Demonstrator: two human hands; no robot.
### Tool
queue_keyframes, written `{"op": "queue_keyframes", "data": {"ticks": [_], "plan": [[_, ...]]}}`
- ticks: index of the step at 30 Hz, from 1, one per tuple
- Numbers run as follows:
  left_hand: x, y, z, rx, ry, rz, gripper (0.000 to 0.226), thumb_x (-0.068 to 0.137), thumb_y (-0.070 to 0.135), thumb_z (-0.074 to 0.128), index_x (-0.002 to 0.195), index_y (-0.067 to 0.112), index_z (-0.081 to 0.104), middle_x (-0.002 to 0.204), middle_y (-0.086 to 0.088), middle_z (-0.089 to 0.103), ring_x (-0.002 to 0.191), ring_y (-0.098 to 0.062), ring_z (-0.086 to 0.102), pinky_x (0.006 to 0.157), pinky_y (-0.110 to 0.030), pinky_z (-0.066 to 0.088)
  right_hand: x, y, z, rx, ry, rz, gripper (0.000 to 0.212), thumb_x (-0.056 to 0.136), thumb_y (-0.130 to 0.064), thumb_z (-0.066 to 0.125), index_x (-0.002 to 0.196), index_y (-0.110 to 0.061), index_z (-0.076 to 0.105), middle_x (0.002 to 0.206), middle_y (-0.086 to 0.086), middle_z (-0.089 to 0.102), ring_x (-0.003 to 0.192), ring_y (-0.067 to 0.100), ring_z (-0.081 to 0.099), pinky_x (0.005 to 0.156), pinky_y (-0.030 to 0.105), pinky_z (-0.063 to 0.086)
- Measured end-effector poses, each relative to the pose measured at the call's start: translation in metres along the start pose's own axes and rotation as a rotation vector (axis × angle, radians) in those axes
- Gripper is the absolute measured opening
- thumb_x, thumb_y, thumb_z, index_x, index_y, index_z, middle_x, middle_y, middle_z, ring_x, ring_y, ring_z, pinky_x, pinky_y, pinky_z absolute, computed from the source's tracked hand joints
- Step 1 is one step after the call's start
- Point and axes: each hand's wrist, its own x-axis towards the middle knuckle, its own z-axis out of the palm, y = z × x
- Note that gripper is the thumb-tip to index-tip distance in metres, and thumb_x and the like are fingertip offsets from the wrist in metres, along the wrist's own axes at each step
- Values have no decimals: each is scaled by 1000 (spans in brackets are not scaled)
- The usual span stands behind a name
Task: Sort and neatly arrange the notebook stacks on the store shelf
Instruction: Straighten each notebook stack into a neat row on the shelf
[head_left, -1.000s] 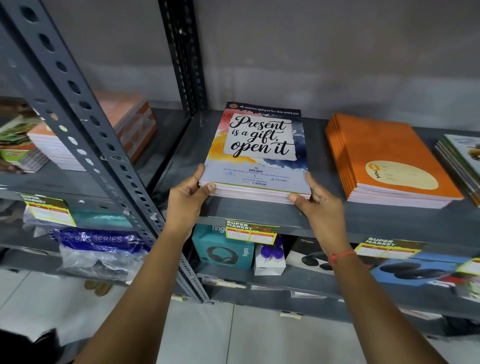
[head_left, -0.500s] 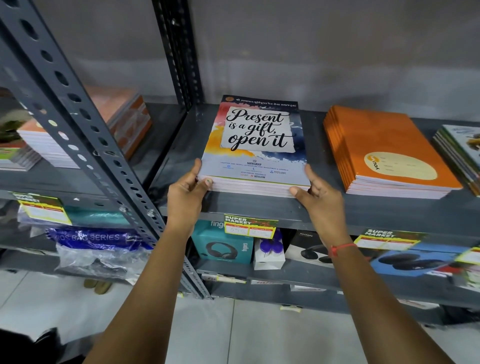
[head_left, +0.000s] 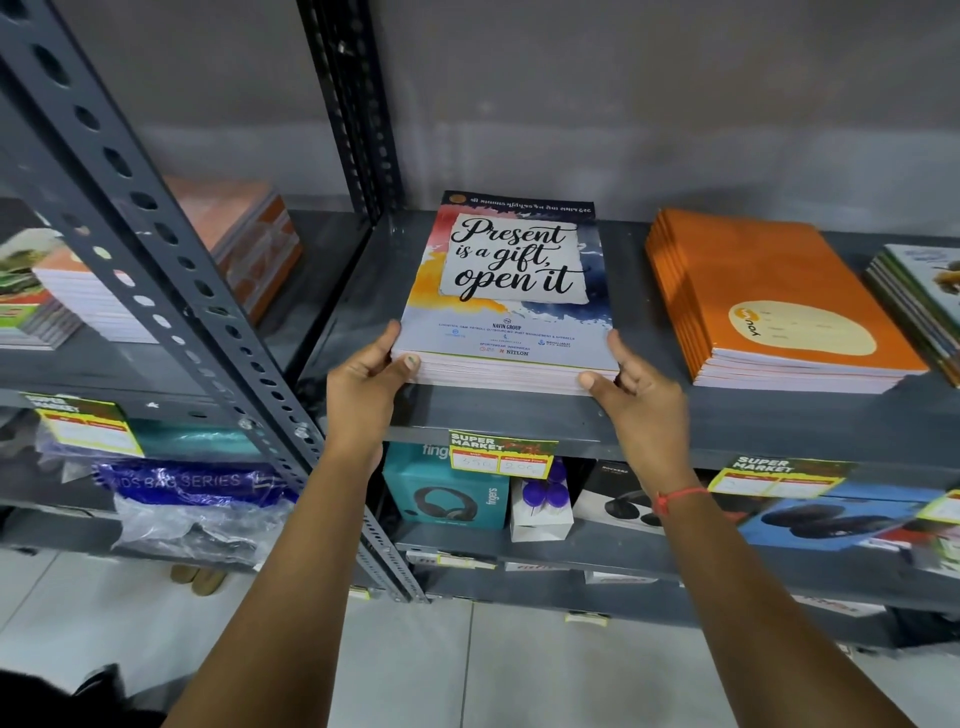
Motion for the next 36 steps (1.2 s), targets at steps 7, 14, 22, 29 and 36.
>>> {"op": "queue_keyframes", "data": {"ticks": [7, 14, 22, 29, 36], "plan": [[0, -3, 0, -24, -12, -3, 48, 88, 2, 56, 134, 7, 45, 101, 11, 63, 77, 4, 50, 57, 3, 44, 0, 0, 0, 25, -16, 13, 64, 84, -15, 63, 142, -16, 35, 113, -34, 45, 103, -15, 48, 86, -4, 36], [2, -4, 2, -22, 24, 14, 47, 88, 3, 56, 134, 9, 46, 115, 8, 57, 93, -2, 53, 64, 1, 46, 3, 3, 1, 19, -3, 24, 59, 85, -15, 63, 139, -15, 39, 113, -22, 45, 109, -6, 47, 73, -13, 32], [0, -4, 3, -31, 41, 19, 46, 87, 2, 57, 132, 7, 48, 114, 11, 56, 84, 7, 54, 71, -1, 49, 5, 6, 0, 52, -18, 28, 59, 85, -15, 62, 139, -18, 39, 122, -15, 50, 112, -4, 47, 89, 0, 35], [-2, -2, 2, -27, 45, 19, 45, 86, 2, 58, 130, 7, 50, 114, 8, 58, 85, 7, 57, 98, -22, 46, 4, 6, -1, 51, -3, 28, 57, 85, -14, 63, 138, -17, 42, 134, -2, 54, 111, -4, 46, 79, -8, 35], [-2, -4, 0, 26, 34, 47, 46, 87, 3, 57, 132, 8, 49, 115, 7, 57, 83, 8, 56, 70, 1, 49, 1, 0, -3, 65, -31, 41, 58, 85, -16, 63, 139, -18, 41, 114, -21, 46, 101, -14, 48, 83, -5, 35]]}}
